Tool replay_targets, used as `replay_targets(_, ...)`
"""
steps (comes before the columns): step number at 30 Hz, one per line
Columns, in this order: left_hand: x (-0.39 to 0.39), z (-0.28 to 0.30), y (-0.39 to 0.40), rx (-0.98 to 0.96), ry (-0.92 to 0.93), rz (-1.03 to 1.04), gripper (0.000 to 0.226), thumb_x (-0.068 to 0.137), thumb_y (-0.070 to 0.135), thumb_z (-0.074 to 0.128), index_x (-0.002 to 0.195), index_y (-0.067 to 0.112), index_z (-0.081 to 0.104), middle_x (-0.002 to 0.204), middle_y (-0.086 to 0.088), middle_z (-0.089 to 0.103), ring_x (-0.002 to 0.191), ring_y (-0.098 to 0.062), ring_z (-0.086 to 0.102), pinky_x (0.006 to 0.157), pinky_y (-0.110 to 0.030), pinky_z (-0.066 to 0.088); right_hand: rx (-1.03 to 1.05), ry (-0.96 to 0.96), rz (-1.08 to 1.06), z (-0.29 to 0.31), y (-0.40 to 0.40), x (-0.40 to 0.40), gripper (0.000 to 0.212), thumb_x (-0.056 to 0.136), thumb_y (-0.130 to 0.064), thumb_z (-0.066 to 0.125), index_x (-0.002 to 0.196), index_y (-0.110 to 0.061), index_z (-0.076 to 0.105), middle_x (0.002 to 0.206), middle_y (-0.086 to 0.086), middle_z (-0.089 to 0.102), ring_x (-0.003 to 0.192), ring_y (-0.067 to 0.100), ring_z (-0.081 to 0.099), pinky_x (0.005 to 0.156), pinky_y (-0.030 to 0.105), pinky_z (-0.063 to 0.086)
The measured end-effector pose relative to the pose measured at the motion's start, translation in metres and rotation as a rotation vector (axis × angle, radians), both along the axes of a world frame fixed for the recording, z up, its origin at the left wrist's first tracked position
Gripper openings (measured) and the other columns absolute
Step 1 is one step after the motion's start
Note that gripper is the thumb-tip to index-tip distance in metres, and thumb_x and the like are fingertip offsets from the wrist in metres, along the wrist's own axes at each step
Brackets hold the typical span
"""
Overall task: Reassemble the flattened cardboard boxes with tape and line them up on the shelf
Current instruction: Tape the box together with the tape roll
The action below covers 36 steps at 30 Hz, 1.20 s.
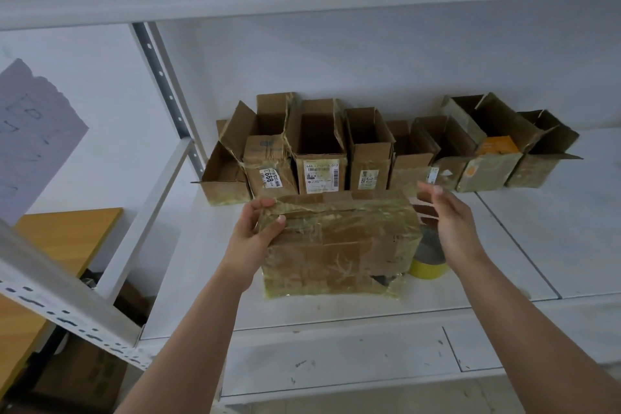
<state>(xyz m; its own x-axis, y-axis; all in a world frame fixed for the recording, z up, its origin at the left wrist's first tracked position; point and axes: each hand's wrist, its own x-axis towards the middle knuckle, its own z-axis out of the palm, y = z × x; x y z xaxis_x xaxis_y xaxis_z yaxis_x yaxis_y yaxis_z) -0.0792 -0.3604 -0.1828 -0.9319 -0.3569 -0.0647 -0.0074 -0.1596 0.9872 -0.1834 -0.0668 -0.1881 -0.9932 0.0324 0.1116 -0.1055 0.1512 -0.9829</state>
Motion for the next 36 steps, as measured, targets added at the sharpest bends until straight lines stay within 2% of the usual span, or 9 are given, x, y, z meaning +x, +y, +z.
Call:
replay_targets(2,0.000,-0.001,0.000,0.006,0.000,0.011,0.025,0.091,0.011,0.066,0.111,0.025,0.059,0.097,0.011,0.071,0.085,-0.013,0.072,0.072,-0.036,0.061,0.070,-0.075,-0.057,-0.008,0.007,-0.002,0.020,0.099,-0.014,0.049,0.093,-0.023,0.066,0.104,0.003,0.067,0.105,0.026,0.063,0.087,0.033,0.048)
replay_targets(4,0.000,-0.001,0.002,0.010,0.009,0.024,0.024,0.092,0.011,0.065,0.110,0.025,0.059,0.102,0.008,0.068,0.086,-0.014,0.071,0.071,-0.035,0.061,0.313,-0.179,0.009,-0.018,0.013,0.000,0.017,0.088,-0.005,0.055,0.093,-0.020,0.062,0.099,0.001,0.064,0.103,0.026,0.060,0.083,0.032,0.044)
replay_targets(11,0.001,0.000,0.004,-0.006,0.020,0.022,0.021,0.093,0.013,0.063,0.107,0.027,0.059,0.108,0.003,0.065,0.087,-0.015,0.070,0.078,-0.042,0.060,0.858,-0.248,0.374,-0.028,0.017,0.010,0.019,0.081,-0.020,0.061,0.098,-0.018,0.069,0.095,0.005,0.071,0.091,0.022,0.065,0.083,0.037,0.054)
replay_targets(16,0.002,-0.001,0.003,0.001,0.026,0.020,0.021,0.092,0.013,0.064,0.107,0.028,0.060,0.107,0.003,0.066,0.086,-0.015,0.070,0.078,-0.043,0.059,1.314,-0.247,0.266,-0.034,0.027,0.016,0.030,0.094,-0.038,0.053,0.116,-0.023,0.067,0.117,0.003,0.066,0.109,0.022,0.061,0.084,0.025,0.044)
replay_targets(21,0.001,-0.001,0.003,0.011,0.028,0.014,0.022,0.092,0.014,0.065,0.108,0.028,0.059,0.108,0.002,0.066,0.086,-0.015,0.070,0.072,-0.036,0.061,1.056,-0.218,-0.043,-0.004,0.043,0.015,0.032,0.093,-0.025,0.059,0.123,-0.015,0.064,0.125,0.016,0.062,0.114,0.035,0.058,0.090,0.035,0.044)
replay_targets(24,0.001,-0.002,0.003,0.020,0.029,0.010,0.021,0.092,0.015,0.065,0.107,0.029,0.060,0.108,0.001,0.066,0.085,-0.016,0.071,0.069,-0.034,0.060,0.771,0.010,-0.079,0.035,0.035,0.011,0.033,0.095,-0.021,0.060,0.124,-0.006,0.061,0.119,0.020,0.063,0.111,0.039,0.057,0.088,0.038,0.044)
replay_targets(30,0.001,-0.003,0.002,0.039,0.033,-0.001,0.022,0.090,0.016,0.068,0.106,0.030,0.060,0.104,0.003,0.068,0.084,-0.014,0.072,0.065,-0.029,0.058,0.185,0.155,0.453,0.124,-0.033,0.041,0.016,0.083,-0.032,0.060,0.090,-0.028,0.074,0.072,-0.011,0.066,0.069,-0.002,0.060,0.060,0.009,0.043)
replay_targets(32,0.002,-0.002,0.002,0.040,0.032,-0.005,0.023,0.091,0.015,0.067,0.108,0.028,0.059,0.104,0.003,0.069,0.085,-0.015,0.072,0.067,-0.030,0.058,0.169,0.062,0.606,0.129,-0.059,0.045,0.021,0.077,-0.034,0.061,0.089,-0.024,0.076,0.077,-0.001,0.070,0.071,0.006,0.064,0.062,0.011,0.047)
replay_targets(36,0.005,0.000,0.005,0.033,0.032,-0.010,0.023,0.092,0.013,0.066,0.110,0.025,0.059,0.095,0.009,0.070,0.084,-0.014,0.071,0.065,-0.028,0.057,0.226,-0.098,0.695,0.113,-0.097,0.036,0.031,0.088,-0.016,0.064,0.070,-0.037,0.077,0.070,-0.015,0.072,0.063,-0.003,0.066,0.056,0.007,0.046)
